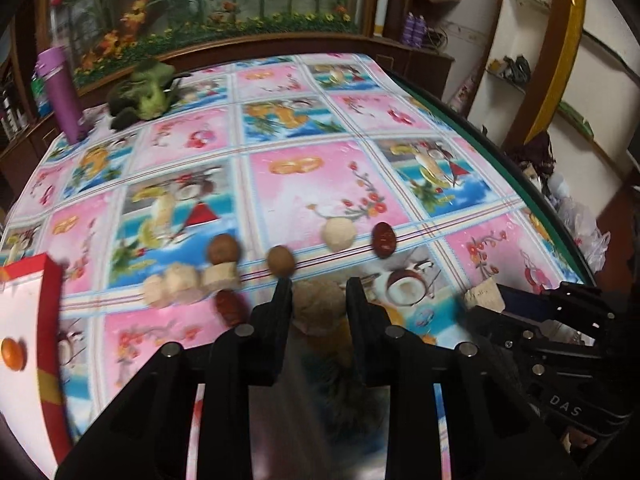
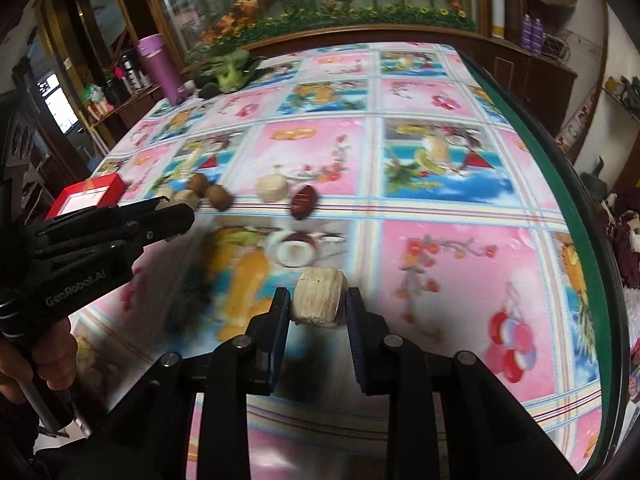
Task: Organize fruits
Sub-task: 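Grasp a beige yam chunk with the right tool while the left grasps a round taro, then carry both beige pieces over the tray and open both tools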
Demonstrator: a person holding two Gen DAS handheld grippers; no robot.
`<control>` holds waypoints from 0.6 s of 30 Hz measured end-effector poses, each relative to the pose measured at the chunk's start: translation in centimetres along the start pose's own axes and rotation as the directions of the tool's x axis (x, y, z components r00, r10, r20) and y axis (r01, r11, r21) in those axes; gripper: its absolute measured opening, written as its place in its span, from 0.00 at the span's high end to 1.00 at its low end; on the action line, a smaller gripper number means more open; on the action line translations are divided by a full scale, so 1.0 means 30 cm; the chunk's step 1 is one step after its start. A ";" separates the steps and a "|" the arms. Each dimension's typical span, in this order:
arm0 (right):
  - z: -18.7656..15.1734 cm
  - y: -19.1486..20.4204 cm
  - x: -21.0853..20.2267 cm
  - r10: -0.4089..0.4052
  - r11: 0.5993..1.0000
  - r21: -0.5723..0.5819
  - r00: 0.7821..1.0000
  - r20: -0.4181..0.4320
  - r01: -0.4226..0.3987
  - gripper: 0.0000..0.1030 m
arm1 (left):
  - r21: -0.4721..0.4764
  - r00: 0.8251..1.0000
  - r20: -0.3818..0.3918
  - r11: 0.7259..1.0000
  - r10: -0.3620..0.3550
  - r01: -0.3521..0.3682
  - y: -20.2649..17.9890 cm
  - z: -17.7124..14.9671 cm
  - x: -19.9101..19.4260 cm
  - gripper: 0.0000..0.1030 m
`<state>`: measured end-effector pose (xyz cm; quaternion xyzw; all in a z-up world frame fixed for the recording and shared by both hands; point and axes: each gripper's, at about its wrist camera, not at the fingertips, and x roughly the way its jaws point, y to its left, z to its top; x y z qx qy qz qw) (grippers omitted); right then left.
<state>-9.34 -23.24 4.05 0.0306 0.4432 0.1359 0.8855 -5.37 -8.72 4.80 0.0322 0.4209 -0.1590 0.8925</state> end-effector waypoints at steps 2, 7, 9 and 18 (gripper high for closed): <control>0.009 0.043 -0.002 0.010 1.000 -0.022 1.000 0.007 -0.010 0.74 | -0.017 1.000 0.012 1.000 -0.003 0.004 0.036 -0.017 -0.037 0.72; 0.029 0.177 0.004 0.050 0.995 -0.089 0.999 0.013 -0.049 0.74 | -0.085 0.999 0.041 0.996 0.017 -0.013 0.137 -0.073 -0.143 0.72; 0.035 0.231 0.007 0.067 0.991 -0.113 0.998 0.017 -0.065 0.74 | -0.104 0.997 0.061 0.994 0.045 -0.039 0.174 -0.102 -0.195 0.72; 0.049 0.488 0.026 0.145 0.963 -0.230 0.989 0.015 -0.137 0.74 | -0.164 0.981 0.109 0.977 0.157 -0.138 0.298 -0.233 -0.375 0.72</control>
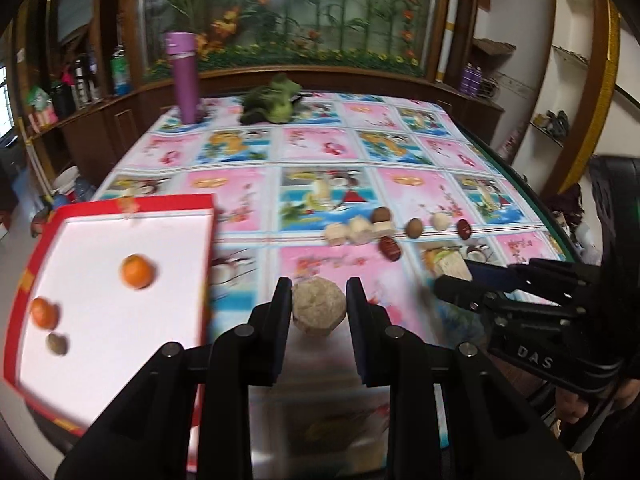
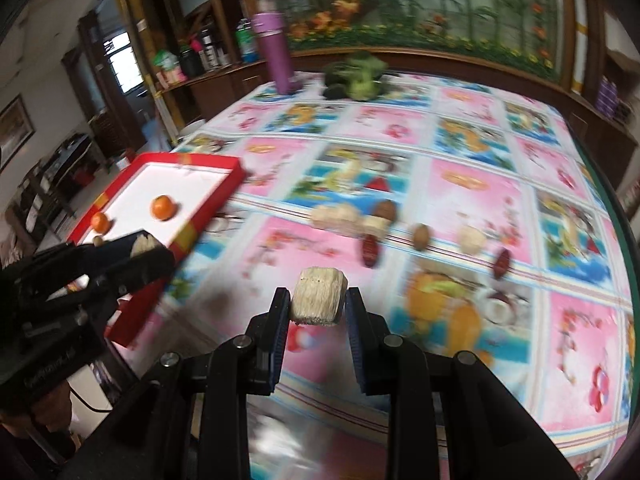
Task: Organize fruits
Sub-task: 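Carry both beige pieces over the tray and open both tools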
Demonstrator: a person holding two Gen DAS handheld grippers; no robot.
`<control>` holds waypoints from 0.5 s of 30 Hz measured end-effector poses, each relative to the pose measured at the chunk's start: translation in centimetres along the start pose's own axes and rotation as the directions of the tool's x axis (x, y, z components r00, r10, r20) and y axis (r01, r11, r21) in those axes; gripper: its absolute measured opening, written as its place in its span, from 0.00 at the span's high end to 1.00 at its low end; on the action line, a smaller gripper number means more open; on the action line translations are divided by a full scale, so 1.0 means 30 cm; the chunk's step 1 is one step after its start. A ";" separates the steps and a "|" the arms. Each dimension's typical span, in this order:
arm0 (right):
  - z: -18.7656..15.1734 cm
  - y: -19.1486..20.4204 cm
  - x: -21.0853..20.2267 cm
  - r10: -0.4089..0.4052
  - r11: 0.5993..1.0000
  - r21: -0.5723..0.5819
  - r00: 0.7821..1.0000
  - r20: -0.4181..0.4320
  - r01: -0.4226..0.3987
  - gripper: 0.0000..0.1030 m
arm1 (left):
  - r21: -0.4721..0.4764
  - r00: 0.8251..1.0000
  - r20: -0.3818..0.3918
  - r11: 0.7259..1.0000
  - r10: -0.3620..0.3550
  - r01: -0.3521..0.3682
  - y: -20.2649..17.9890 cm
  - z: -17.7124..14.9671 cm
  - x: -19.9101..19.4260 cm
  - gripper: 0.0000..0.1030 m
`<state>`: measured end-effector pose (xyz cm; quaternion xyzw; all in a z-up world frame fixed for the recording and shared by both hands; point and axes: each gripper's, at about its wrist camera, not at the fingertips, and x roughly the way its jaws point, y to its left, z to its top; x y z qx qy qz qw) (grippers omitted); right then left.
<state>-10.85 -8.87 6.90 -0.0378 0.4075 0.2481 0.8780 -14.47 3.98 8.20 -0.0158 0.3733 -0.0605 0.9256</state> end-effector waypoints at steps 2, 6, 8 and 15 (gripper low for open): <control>0.013 0.052 0.008 0.016 0.999 -0.028 1.000 0.002 -0.016 0.74 | -0.018 1.000 0.001 1.000 0.021 -0.021 0.040 -0.024 -0.022 0.72; 0.048 0.160 0.027 0.070 0.995 -0.073 0.998 0.005 -0.069 0.74 | -0.064 0.998 0.005 0.996 0.064 -0.064 0.132 -0.063 -0.057 0.72; 0.068 0.217 0.042 0.084 0.991 -0.102 0.996 0.007 -0.083 0.74 | -0.091 0.995 0.008 0.991 0.099 -0.098 0.191 -0.079 -0.073 0.72; 0.176 0.398 0.128 0.163 0.970 -0.184 0.987 -0.002 -0.161 0.74 | -0.176 0.973 0.018 0.958 0.232 -0.225 0.412 -0.092 -0.120 0.72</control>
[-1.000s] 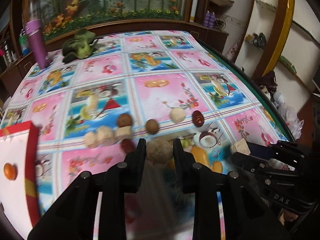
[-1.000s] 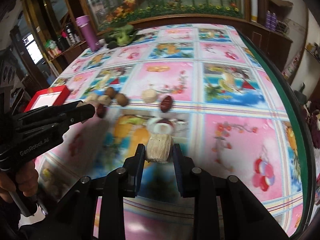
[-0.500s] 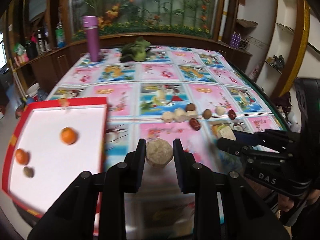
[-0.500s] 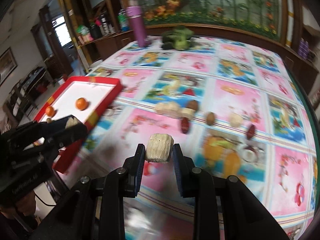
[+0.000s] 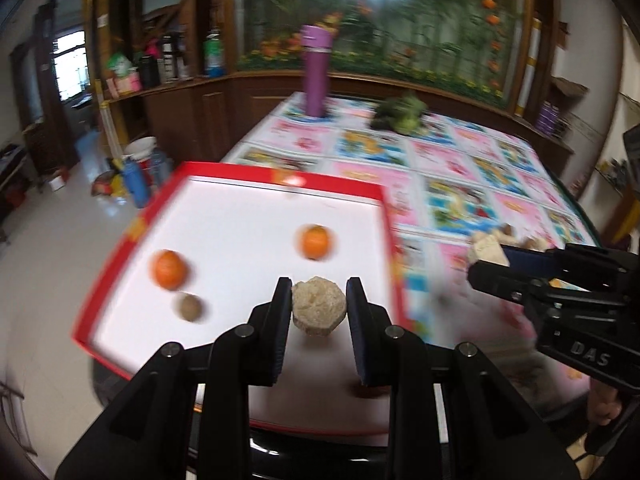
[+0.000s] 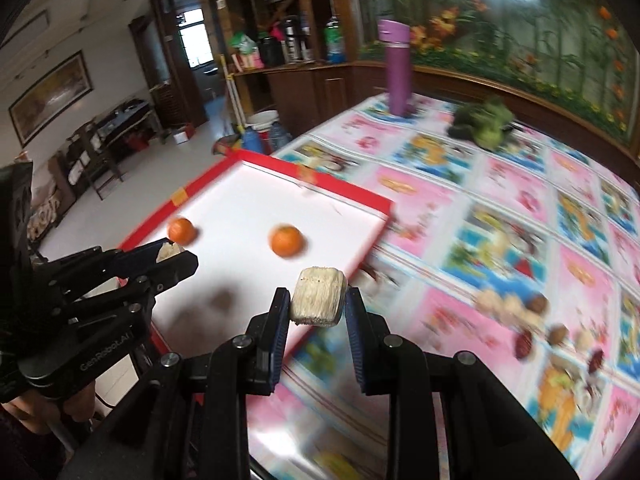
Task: Organize fruits
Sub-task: 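Carry both beige pieces over the tray and open both tools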
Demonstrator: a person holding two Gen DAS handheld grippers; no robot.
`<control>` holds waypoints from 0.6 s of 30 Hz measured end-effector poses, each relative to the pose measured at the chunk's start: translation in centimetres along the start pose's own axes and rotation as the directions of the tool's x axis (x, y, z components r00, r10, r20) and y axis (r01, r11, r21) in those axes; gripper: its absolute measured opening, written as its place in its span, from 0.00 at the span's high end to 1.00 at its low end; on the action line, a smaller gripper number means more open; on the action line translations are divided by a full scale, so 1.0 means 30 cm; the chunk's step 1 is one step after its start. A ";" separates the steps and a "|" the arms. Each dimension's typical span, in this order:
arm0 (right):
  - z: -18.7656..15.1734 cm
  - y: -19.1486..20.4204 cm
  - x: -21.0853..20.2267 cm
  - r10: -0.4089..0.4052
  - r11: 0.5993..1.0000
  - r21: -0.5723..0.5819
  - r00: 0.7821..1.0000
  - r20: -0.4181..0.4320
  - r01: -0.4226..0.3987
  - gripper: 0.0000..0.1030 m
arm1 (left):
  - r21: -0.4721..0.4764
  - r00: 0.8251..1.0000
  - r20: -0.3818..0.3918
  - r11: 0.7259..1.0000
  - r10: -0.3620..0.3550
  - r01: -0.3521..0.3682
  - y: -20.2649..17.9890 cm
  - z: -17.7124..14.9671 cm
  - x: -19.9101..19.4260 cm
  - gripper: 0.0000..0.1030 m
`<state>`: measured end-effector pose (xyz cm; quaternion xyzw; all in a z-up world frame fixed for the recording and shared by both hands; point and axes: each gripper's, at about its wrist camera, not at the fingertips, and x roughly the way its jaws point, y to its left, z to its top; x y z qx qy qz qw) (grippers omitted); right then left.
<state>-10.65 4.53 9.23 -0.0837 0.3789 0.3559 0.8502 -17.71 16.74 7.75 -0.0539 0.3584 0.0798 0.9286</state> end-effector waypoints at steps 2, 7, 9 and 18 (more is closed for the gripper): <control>0.036 0.025 0.037 0.010 1.000 -0.004 1.000 0.002 -0.010 0.74 | -0.018 0.999 -0.003 0.999 0.037 -0.037 0.062 0.017 0.011 0.72; 0.126 0.037 0.166 0.029 0.999 0.029 0.999 -0.023 -0.028 0.74 | -0.057 0.996 -0.044 0.995 0.078 -0.080 0.166 0.058 0.083 0.72; 0.156 0.029 0.227 0.012 0.999 0.044 0.999 -0.041 -0.010 0.74 | -0.053 0.993 -0.074 0.994 0.088 -0.092 0.176 0.076 0.123 0.71; 0.226 -0.015 0.448 -0.011 0.994 0.108 0.989 -0.148 0.027 0.74 | -0.063 0.973 -0.215 0.993 0.084 -0.099 0.192 0.101 0.286 0.71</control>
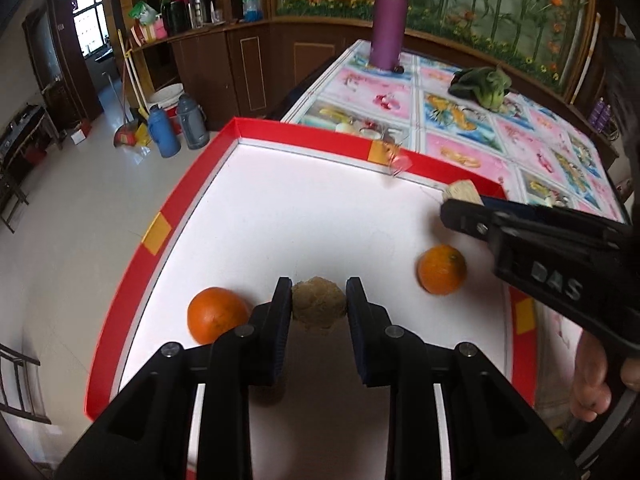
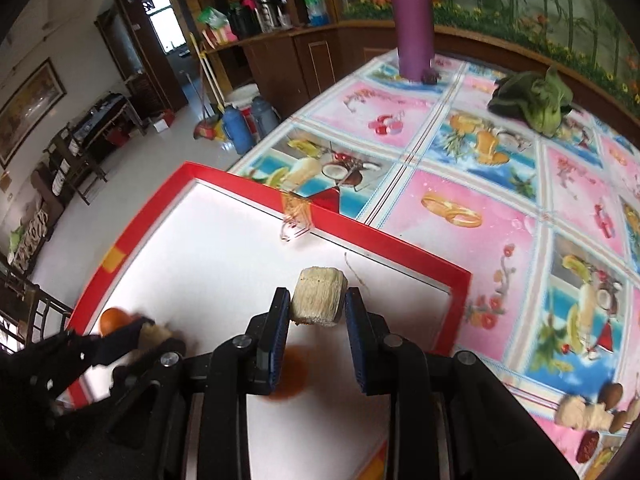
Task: Organize fruits
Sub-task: 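Carry both beige pieces over the tray and open both tools, then grasp a red date with the right tool while the left grasps another red date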
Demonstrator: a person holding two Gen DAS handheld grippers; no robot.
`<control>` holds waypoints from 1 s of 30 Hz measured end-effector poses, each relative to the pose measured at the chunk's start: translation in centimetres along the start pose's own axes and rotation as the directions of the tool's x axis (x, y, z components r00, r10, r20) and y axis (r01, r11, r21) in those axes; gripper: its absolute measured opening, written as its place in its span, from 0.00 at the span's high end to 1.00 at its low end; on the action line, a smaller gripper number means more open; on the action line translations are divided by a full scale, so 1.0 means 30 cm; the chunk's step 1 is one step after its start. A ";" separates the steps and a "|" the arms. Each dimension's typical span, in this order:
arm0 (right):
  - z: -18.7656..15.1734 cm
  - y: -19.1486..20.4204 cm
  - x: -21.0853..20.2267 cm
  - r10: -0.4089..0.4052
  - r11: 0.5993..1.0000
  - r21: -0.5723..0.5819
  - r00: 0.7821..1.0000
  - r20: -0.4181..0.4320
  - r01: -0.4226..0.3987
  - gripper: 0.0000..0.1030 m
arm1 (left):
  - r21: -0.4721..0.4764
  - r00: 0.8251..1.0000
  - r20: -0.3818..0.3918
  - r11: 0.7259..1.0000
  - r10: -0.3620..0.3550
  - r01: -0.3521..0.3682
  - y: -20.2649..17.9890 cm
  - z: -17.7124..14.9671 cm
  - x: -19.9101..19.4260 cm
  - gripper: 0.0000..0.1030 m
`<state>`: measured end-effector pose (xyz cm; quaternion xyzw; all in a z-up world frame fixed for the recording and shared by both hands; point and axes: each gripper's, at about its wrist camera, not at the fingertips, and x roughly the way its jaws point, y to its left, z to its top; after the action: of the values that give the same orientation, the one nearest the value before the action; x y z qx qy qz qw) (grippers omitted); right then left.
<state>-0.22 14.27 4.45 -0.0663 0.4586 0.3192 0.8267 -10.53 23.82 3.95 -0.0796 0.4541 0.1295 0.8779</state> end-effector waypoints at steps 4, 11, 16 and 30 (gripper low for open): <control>0.013 -0.003 0.045 0.011 1.000 0.010 0.999 -0.041 -0.010 0.73 | -0.002 0.999 -0.039 1.000 0.002 -0.002 -0.003 0.012 0.036 0.71; 0.017 -0.012 0.035 0.052 0.998 0.028 0.996 -0.077 -0.050 0.68 | 0.016 0.997 -0.068 0.999 0.036 -0.035 -0.012 0.036 0.058 0.70; 0.015 -0.038 -0.050 0.096 0.994 0.045 0.995 -0.008 -0.096 0.64 | 0.031 0.995 -0.063 0.997 0.078 -0.076 -0.030 0.034 0.051 0.57; -0.286 -0.417 -0.535 -0.038 0.994 0.107 0.976 0.214 0.015 0.61 | 0.170 0.987 0.160 0.985 -0.014 -0.013 -0.285 -0.014 -0.225 0.18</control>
<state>-5.03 -6.54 10.12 0.0061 0.3815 0.2890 0.8780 -12.04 14.50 9.43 0.0063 0.3911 0.0961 0.9153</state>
